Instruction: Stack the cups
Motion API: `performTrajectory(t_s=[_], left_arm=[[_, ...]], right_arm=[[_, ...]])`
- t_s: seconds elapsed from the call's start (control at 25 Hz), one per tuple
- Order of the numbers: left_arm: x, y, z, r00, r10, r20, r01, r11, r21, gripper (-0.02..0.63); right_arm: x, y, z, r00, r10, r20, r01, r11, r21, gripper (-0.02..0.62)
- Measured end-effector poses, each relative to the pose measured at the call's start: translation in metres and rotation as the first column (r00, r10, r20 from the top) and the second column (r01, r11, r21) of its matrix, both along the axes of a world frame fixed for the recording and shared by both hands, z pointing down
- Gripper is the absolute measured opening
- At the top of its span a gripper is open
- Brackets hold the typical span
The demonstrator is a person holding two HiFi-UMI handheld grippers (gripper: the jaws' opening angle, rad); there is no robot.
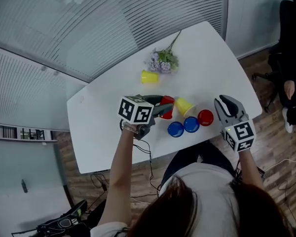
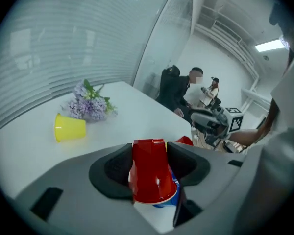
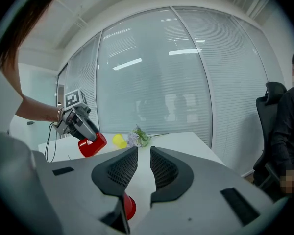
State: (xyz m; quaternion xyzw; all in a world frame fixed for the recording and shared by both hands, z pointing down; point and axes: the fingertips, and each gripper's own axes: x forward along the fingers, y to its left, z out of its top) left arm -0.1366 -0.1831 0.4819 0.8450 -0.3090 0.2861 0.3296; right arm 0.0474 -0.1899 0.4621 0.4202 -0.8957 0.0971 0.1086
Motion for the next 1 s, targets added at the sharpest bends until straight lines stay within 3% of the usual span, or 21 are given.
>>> performTrajectory(t_s=[0.08,0.2,0.4,0.64,0.76,1.0], left_arm=[[-0.001,-0.001,-0.017,0.994,-0.086,-0.073,0.091,0.993,0.075,0.238],[-0.001,0.004,-0.038,0.966,-0.186,-0.177,0.218,0.959,0.182,0.238],[0.002,0.023,-0.05,0.93,-0.266,-0.255,0.341,0.881,0.326,0.238],[0.001,0.043,-0.062,0.869,-0.347,-0.352,0.477,0.778,0.409,0.237],[0.002,0.053,-0.062,0.847,-0.378,-0.373,0.521,0.729,0.444,0.236],[0.014,0.072,-0.056,0.853,-0.396,-0.339,0.521,0.665,0.535,0.236]], right_arm=[[-0.004,-0.001,-0.002,1.0,-0.013,0.0,0.013,1.0,0.005,0.106],[-0.009,-0.003,-0.005,1.0,-0.027,0.003,0.027,1.0,0.01,0.106],[-0.016,-0.006,-0.005,0.999,-0.047,0.006,0.047,0.999,0.009,0.101],[-0.023,-0.006,-0.007,0.997,-0.075,0.006,0.075,0.997,0.008,0.097],[-0.026,-0.004,-0.007,0.996,-0.094,0.003,0.094,0.996,0.005,0.094],[-0.033,0.003,-0.004,0.991,-0.135,-0.003,0.135,0.991,-0.002,0.091]])
